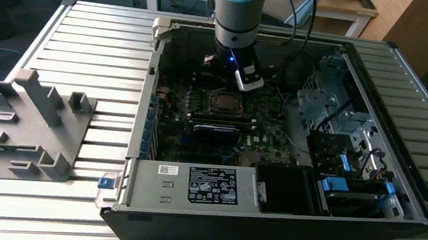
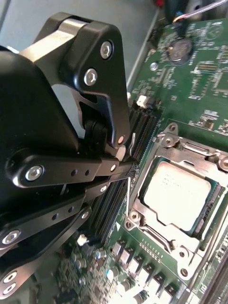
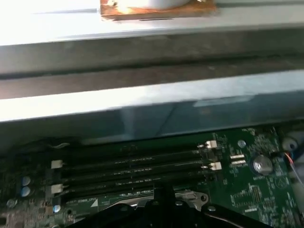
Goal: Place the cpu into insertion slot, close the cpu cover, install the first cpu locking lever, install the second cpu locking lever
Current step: 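Install the first cpu locking lever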
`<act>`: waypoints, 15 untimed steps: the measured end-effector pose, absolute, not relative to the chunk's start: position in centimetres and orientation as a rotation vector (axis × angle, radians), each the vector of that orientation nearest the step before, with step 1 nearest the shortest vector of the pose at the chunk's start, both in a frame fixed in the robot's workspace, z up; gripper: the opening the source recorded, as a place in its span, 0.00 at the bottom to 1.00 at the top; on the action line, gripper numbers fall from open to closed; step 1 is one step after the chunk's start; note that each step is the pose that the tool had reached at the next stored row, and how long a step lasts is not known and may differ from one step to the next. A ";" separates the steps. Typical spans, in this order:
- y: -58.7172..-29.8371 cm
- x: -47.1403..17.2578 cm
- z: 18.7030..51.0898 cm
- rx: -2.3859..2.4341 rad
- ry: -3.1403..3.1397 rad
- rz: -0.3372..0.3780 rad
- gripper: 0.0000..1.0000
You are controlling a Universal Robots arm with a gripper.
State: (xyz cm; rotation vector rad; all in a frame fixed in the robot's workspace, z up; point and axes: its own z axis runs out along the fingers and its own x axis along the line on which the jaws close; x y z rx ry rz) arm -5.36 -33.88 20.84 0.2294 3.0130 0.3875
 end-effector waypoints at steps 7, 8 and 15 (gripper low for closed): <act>-33.5 -5.4 20.8 0.277 3.005 0.385 0.11; -33.5 -5.4 20.8 0.278 3.005 0.385 0.11; -33.3 -5.5 20.8 0.278 3.005 0.385 0.11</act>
